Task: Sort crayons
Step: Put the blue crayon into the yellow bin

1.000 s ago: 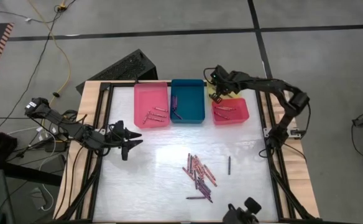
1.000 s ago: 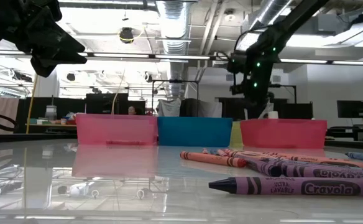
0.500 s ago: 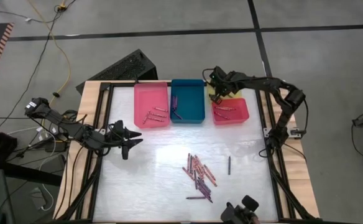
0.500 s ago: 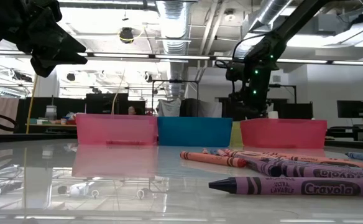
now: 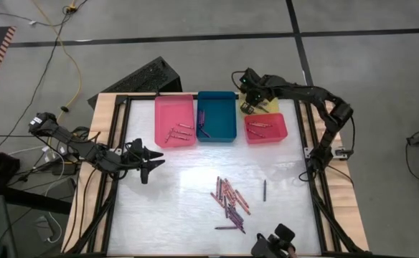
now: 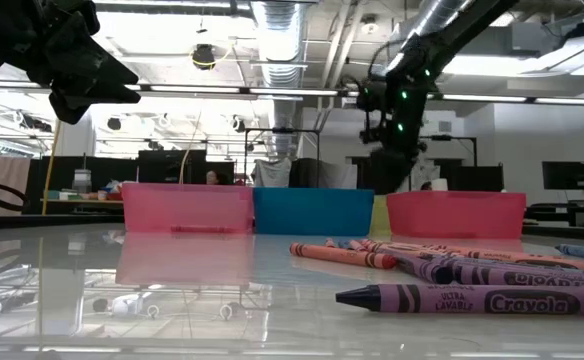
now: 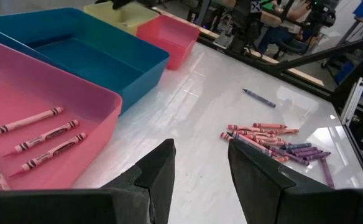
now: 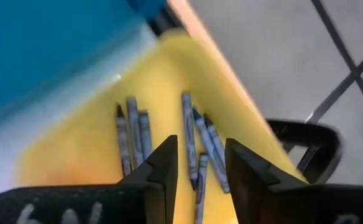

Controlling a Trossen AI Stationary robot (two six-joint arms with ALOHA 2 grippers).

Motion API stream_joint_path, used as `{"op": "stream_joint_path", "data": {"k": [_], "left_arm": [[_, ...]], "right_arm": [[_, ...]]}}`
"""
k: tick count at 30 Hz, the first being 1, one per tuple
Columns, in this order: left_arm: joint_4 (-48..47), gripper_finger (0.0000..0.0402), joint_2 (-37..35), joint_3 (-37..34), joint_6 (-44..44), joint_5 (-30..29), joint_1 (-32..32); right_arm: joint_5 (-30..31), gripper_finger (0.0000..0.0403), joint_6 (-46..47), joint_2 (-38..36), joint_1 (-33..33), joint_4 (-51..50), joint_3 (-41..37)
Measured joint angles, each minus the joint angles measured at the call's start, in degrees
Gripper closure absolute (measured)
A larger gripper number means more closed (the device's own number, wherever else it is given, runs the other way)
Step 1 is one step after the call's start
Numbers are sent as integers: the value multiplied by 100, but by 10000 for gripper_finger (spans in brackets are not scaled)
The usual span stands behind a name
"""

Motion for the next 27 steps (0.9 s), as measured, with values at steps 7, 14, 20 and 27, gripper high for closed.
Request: {"op": "stream_joint_path", "data": {"k": [7, 14, 20, 27], "left_arm": [[-13, 262, 2, 0, 44, 2, 2], [-196, 262, 1, 0, -20, 25, 0], [-271, 262, 2, 0, -160, 26, 0], [-271, 262, 2, 0, -172, 18, 0]], "right_arm": [[-650, 275, 50, -323, 425, -836, 930], [-1342, 275, 615, -1093, 1175, -1592, 1118], [-1332, 275, 1891, -1531, 1941, -3018, 1084], [-824, 275, 4288, -1956, 3244, -3555, 204]]}}
